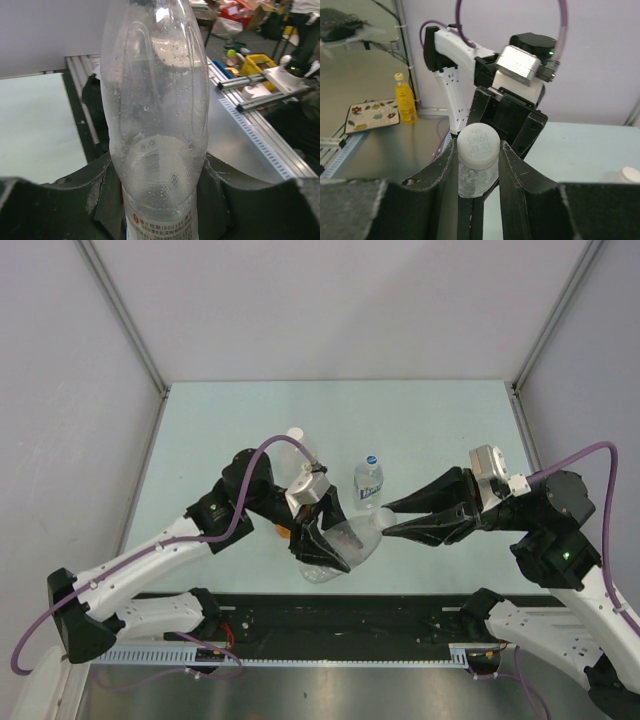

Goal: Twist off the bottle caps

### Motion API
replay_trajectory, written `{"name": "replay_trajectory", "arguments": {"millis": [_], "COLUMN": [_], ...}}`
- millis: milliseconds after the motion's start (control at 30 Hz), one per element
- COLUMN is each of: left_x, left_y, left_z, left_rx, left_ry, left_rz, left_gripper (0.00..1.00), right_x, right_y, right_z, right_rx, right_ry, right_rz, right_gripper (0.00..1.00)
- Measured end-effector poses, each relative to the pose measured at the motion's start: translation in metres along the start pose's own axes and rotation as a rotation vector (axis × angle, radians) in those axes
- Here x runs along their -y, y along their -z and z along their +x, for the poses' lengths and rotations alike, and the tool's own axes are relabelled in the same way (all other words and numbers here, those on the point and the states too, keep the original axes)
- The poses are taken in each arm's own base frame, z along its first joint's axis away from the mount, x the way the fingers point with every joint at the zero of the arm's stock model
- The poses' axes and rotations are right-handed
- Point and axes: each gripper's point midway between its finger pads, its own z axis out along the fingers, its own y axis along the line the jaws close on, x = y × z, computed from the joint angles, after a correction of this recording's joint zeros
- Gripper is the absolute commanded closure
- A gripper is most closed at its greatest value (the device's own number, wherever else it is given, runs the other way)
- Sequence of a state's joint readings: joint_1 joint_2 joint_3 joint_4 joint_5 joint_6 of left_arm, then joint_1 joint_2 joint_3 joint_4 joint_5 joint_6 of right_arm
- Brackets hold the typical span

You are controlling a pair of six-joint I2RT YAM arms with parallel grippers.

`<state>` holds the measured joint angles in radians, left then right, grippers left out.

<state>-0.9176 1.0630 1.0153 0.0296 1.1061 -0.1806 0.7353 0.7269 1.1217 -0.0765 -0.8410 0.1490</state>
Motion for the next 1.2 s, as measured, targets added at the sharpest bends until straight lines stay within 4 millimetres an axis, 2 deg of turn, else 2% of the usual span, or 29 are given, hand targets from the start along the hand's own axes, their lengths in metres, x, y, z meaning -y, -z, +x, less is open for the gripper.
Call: {"name": "replay_trajectory", "arguments": {"millis": [267, 600, 633, 867, 933, 1000, 1200], "left_x": [0.016, 0.021, 0.018, -0.018, -0.032, -0.048, -0.072], "left_y": [-0.003, -0.002, -0.003, -0.001, 0.001, 0.003, 0.012], "left_z": [0.003, 0.009, 0.010, 0.011, 0.008, 0.002, -0.001], "left_rx": [-0.019, -0.036, -0.036, -0.021, -0.008, 0.010, 0.024], "left_ry": [0.066, 0.098, 0.096, 0.042, 0.023, 0.003, -0.013], "left_rz": [0.136, 0.171, 0.155, -0.071, -0.156, -0.251, -0.401], "left_gripper": [1.00, 1.00, 1.00, 1.00, 1.00, 1.00, 1.00], "right_x": [-0.020, -0.024, -0.022, 0.007, 0.016, 0.025, 0.043], "right_y": [0.004, 0.004, 0.005, 0.006, 0.007, 0.007, 0.008], "right_z": [0.004, 0.009, 0.009, 0.013, 0.018, 0.030, 0.044], "right_rx": [-0.022, -0.039, -0.041, -0.054, -0.067, -0.098, -0.131], "right_ry": [0.075, 0.094, 0.090, 0.028, -0.003, -0.048, -0.092], "right_rz": [-0.136, -0.184, -0.174, -0.002, 0.051, 0.091, 0.182], "right_gripper": [1.00, 0.98, 0.95, 0.44, 0.36, 0.32, 0.22]}}
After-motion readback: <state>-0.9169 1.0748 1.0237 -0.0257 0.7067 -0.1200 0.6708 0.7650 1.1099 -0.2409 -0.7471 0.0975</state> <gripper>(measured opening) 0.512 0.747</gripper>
